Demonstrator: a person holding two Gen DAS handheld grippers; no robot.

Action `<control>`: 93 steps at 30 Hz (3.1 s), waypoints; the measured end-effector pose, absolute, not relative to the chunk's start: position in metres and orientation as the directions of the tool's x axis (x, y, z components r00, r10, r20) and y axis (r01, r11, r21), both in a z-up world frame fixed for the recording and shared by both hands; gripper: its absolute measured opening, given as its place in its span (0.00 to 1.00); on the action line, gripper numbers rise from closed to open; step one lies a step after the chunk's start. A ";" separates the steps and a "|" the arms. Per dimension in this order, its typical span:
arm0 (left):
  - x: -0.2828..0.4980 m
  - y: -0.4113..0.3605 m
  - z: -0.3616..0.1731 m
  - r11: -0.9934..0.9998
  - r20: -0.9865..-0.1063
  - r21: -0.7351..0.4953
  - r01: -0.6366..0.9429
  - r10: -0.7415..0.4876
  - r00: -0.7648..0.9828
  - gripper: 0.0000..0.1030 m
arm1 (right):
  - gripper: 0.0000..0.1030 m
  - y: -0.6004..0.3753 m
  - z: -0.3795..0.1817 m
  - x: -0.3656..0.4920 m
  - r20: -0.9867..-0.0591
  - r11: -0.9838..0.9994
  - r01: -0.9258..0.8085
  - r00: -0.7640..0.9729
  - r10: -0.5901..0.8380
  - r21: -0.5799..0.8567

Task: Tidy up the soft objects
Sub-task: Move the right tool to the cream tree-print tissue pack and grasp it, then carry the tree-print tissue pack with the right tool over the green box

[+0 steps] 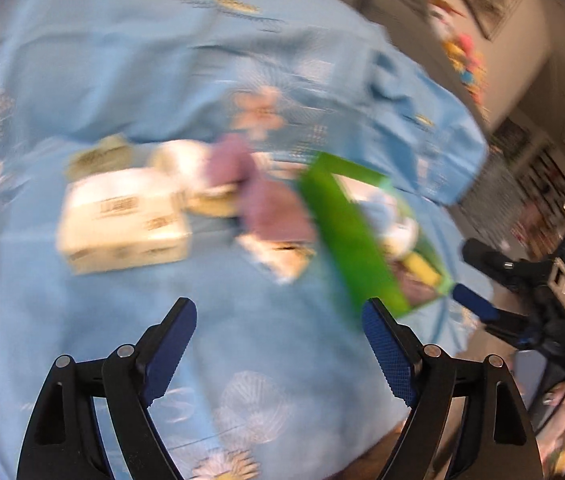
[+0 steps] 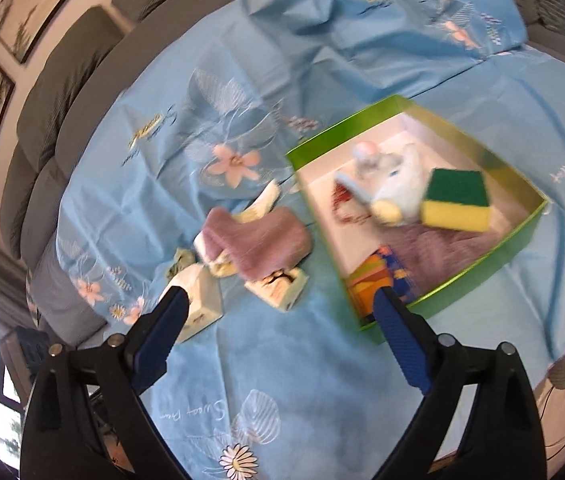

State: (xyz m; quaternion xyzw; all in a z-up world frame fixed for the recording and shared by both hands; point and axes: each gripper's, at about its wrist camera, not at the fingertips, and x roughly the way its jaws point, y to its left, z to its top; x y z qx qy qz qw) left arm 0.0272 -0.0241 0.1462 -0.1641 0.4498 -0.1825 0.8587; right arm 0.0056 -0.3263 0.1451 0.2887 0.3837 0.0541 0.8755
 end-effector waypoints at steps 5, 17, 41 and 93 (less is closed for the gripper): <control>0.014 0.030 0.119 0.891 -0.750 -0.454 0.012 -0.389 0.535 0.82 | 0.93 -0.282 0.130 0.027 -0.697 0.843 0.135 0.637 0.330 0.522; -0.001 0.087 0.089 0.883 -0.781 -0.458 -0.100 -0.346 0.520 0.82 | 0.93 -0.205 0.053 0.108 -0.872 0.892 0.329 0.472 0.128 0.310; 0.002 0.095 0.074 0.904 -0.818 -0.409 -0.124 -0.303 0.490 0.83 | 0.71 -0.185 0.040 0.093 -0.883 0.972 0.113 0.449 0.136 0.207; 0.022 -0.133 0.153 0.804 -0.692 -0.397 0.443 -0.579 0.431 0.42 | 0.48 -0.297 0.122 0.001 -0.667 0.854 0.006 0.627 0.402 0.519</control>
